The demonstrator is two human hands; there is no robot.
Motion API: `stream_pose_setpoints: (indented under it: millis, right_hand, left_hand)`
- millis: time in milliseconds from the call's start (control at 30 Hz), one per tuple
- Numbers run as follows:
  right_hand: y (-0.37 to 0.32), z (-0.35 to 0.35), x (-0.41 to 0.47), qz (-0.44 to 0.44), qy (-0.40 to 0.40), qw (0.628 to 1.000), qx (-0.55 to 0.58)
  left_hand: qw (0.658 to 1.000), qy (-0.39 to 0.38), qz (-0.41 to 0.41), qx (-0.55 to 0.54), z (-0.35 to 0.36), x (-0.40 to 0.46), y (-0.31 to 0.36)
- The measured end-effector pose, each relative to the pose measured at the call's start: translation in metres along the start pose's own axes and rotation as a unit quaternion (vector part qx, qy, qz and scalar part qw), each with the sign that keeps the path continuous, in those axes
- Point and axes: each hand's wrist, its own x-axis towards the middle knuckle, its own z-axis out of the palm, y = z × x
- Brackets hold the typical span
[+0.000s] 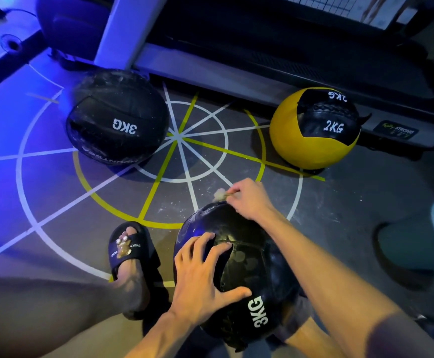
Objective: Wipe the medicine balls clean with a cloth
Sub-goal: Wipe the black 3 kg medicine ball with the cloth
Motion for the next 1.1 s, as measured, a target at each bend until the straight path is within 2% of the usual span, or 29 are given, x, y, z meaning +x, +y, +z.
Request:
stream_pose_setpoints:
  millis: [200,367,633,833,900,1033,1100]
  right_hand:
    - [0.073,-0.038,-0.016,0.091,0.005,0.994,-0.056]
    - [0.068,-0.038,-0.016,0.125,-0.019,0.985,-0.114]
    - [0.032,-0.032,-0.002,0.131,-0.005,0.978,-0.164]
    - [-0.007,-0.006,0.003,0.007,-0.03,0.986,-0.166]
    - [0.007,-0.016,0.005,0.025,-0.037,0.987,-0.156]
    - [0.046,-0.036,0.006,0.136,-0.011,0.982,-0.128]
    - [0.033,-0.026,0.004,0.101,-0.015,0.987,-0.121]
  left_hand:
    - [0.998,-0.037,0.047,0.022,0.002,0.013,0.004]
    - [0.996,-0.054,0.061,0.044,0.01,0.01,0.02]
    - [0.995,-0.064,0.052,0.048,0.009,0.016,0.02]
    - [0.994,-0.069,0.057,0.058,0.012,0.023,0.025]
    - [0.994,-0.068,0.059,0.06,0.013,0.021,0.028]
    - [0.993,-0.065,0.077,0.067,0.02,0.017,0.035]
    - [0.993,-0.064,0.079,0.066,0.023,0.017,0.038]
